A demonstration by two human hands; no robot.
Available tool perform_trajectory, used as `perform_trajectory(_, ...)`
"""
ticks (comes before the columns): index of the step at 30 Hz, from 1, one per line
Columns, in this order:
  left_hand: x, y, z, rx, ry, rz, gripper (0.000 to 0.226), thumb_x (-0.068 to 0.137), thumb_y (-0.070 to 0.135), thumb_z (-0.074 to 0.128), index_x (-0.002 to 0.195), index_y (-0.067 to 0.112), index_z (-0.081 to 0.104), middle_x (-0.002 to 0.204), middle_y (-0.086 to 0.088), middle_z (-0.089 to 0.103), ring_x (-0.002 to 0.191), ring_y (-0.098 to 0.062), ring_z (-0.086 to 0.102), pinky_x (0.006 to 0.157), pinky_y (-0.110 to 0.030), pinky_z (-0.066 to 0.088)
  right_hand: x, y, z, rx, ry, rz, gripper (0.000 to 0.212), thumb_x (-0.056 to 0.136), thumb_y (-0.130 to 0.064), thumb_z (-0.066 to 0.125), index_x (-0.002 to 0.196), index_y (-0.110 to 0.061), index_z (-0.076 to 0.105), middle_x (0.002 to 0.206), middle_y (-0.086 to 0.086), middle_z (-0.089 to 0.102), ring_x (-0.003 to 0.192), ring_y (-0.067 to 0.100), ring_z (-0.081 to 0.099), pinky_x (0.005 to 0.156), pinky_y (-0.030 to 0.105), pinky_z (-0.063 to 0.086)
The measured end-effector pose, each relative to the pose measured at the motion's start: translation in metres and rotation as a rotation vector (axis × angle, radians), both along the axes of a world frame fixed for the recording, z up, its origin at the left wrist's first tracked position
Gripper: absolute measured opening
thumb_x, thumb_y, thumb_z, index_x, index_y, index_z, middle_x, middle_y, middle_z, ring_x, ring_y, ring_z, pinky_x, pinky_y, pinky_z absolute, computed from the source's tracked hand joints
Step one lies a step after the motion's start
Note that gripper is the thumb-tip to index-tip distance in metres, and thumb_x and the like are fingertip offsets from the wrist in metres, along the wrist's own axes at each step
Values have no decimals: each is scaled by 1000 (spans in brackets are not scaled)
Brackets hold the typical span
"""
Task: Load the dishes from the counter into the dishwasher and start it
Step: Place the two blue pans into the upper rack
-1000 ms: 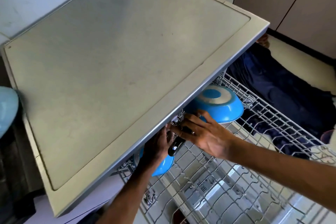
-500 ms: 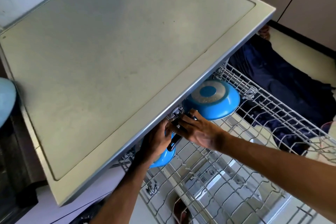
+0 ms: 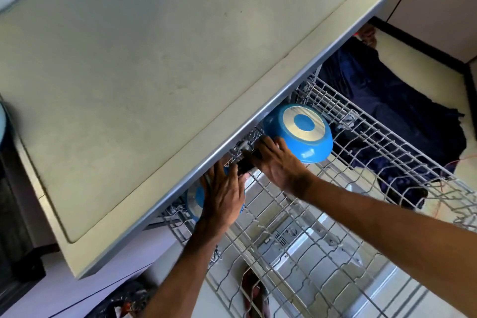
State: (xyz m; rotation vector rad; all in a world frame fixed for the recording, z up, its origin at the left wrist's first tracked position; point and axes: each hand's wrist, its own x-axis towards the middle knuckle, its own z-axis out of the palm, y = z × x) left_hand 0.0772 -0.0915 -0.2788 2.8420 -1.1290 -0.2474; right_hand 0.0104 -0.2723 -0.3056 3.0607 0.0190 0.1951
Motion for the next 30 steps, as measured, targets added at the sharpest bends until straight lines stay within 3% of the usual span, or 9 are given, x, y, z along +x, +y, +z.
perform_trajectory(3,9,-3,9,25,-218,-3,43,95,51,45,98,19,75,96,-10,72,85,-27,71,70,-40,59,10,-9,8,123,19,-81,42,99,-19,35,132,-15,61,129,20,59,121,38,52,94,46,48)
perform_trajectory(6,17,-3,12,10,-286,-27,38,89,54,62,90,20,79,86,-1,76,72,-18,72,59,-27,56,8,-20,14,232,10,-141,56,94,-14,23,131,-9,65,134,24,57,125,41,53,99,50,52)
perform_trajectory(9,16,-2,13,9,-239,-12,34,76,48,83,95,20,79,89,0,77,76,-15,73,63,-26,57,6,-23,12,209,26,-145,56,95,-6,23,138,-7,58,140,25,53,131,41,48,108,51,47)
perform_trajectory(14,11,1,14,-18,-45,48,40,101,41,55,133,19,64,127,-9,67,117,-26,63,98,-41,48,0,-15,10,264,101,-149,59,93,-4,42,152,-3,38,151,25,42,143,40,35,114,52,40)
perform_trajectory(16,9,3,11,-4,-40,61,45,101,41,54,138,16,59,135,-11,62,123,-28,58,103,-43,44,-5,-14,14,351,92,-131,65,93,-4,50,154,0,31,155,26,37,146,41,32,115,53,38)
perform_trajectory(18,4,5,11,-9,-81,82,49,96,39,63,136,11,60,133,-13,63,121,-30,60,102,-45,47,-13,-8,19,530,54,-172,63,96,-18,39,155,1,29,157,25,34,148,39,30,117,54,35)
perform_trajectory(20,-6,7,10,-83,-111,102,52,90,34,71,134,9,59,134,-13,63,122,-31,60,104,-47,46,-28,-2,23,653,4,-309,63,97,-25,28,155,-2,30,159,20,33,149,34,29,120,52,32)
perform_trajectory(26,-54,24,19,-228,-9,70,54,86,21,69,136,15,49,147,-8,49,137,-25,44,113,-48,37,-102,33,21,716,-202,-554,47,95,4,52,141,-4,50,150,17,45,141,32,40,115,45,36)
perform_trajectory(30,-82,46,37,-242,58,76,47,86,19,69,130,15,56,141,-9,54,133,-26,47,111,-50,40,-137,58,39,711,-208,-556,45,89,13,51,129,-5,59,138,16,55,131,28,52,104,45,52)
